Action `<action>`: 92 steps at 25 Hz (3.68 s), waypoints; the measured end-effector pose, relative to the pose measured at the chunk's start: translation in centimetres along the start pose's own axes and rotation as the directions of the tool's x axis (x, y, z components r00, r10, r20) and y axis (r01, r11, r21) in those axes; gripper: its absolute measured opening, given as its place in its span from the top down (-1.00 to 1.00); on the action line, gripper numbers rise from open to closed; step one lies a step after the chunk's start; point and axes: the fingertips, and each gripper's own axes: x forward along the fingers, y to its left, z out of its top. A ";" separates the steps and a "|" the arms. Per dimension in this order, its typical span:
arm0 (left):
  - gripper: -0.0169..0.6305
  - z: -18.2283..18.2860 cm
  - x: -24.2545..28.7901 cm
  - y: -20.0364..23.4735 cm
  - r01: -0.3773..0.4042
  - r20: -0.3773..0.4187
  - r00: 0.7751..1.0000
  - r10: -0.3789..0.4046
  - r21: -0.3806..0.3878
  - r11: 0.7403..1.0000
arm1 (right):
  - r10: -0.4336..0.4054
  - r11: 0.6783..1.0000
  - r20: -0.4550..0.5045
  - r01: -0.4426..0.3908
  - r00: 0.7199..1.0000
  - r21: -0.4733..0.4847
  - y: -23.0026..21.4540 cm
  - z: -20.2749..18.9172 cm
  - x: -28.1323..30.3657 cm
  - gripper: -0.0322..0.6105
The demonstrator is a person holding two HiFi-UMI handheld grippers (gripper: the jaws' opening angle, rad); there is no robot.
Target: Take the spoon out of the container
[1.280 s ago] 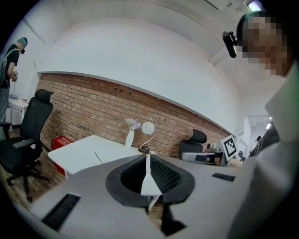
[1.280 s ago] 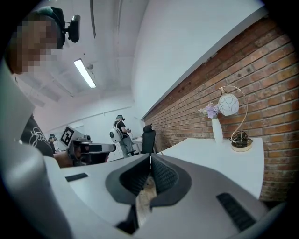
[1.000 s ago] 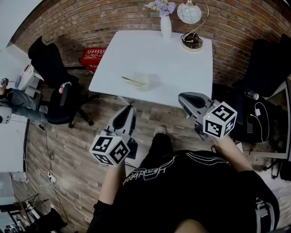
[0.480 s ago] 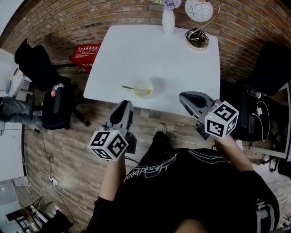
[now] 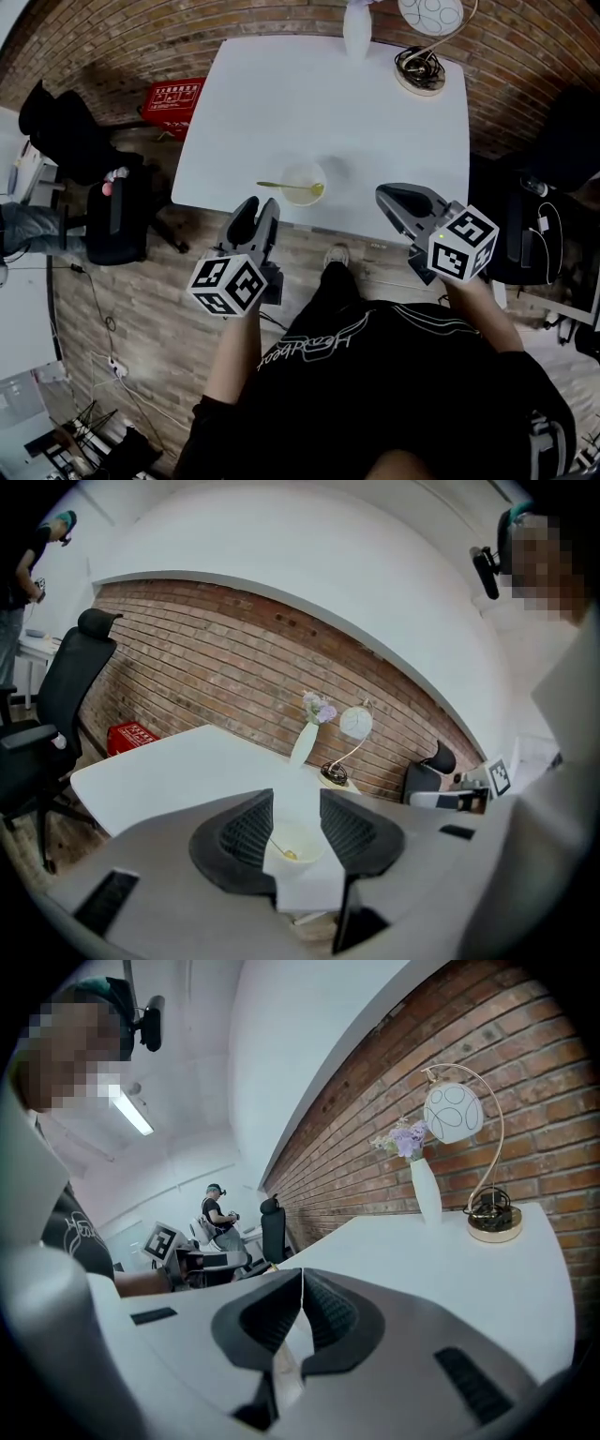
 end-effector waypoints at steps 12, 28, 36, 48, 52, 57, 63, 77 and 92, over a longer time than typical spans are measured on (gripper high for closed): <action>0.47 -2.5 3.9 4.4 -0.061 -0.088 0.994 0.058 -0.029 0.998 | -0.055 0.998 -0.033 0.057 0.998 0.042 -2.4 -1.4 0.9 0.91; 0.63 -3.8 6.5 5.7 -0.052 -0.108 0.993 0.045 -0.062 0.997 | -0.086 0.993 -0.053 0.090 0.995 0.081 -4.3 -2.6 1.3 0.91; 0.82 -3.8 6.8 5.6 -0.037 -0.100 0.994 0.033 -0.047 0.998 | -0.088 0.990 -0.064 0.094 0.994 0.105 -5.0 -3.8 1.9 0.91; 0.91 -3.1 6.6 5.2 -0.030 -0.066 0.998 0.023 -0.097 0.995 | -0.089 0.989 -0.061 0.096 0.994 0.117 -5.1 -4.1 1.5 0.91; 0.92 -2.9 6.3 4.9 -0.033 -0.061 0.998 0.027 -0.091 0.995 | -0.088 0.989 -0.059 0.094 0.994 0.111 -4.8 -4.1 1.2 0.91; 0.92 -2.1 5.6 4.4 -0.044 -0.049 0.998 0.041 -0.059 0.997 | -0.084 0.991 -0.044 0.088 0.996 0.101 -4.2 -3.6 0.6 0.91; 0.92 -0.9 4.2 3.1 -0.057 -0.009 0.998 0.056 -0.039 0.998 | -0.079 0.993 -0.026 0.081 0.997 0.087 -3.3 -3.3 -1.1 0.91; 0.92 2.3 -2.5 -2.9 -0.083 0.109 0.991 0.076 0.069 0.994 | -0.028 0.999 0.037 0.027 0.999 0.029 1.1 -1.8 -5.9 0.91; 0.92 -1.4 -8.6 -12.9 0.040 0.078 0.996 -0.048 0.098 0.994 | 0.032 0.997 0.109 -0.024 0.994 -0.079 7.3 -0.8 -12.9 0.91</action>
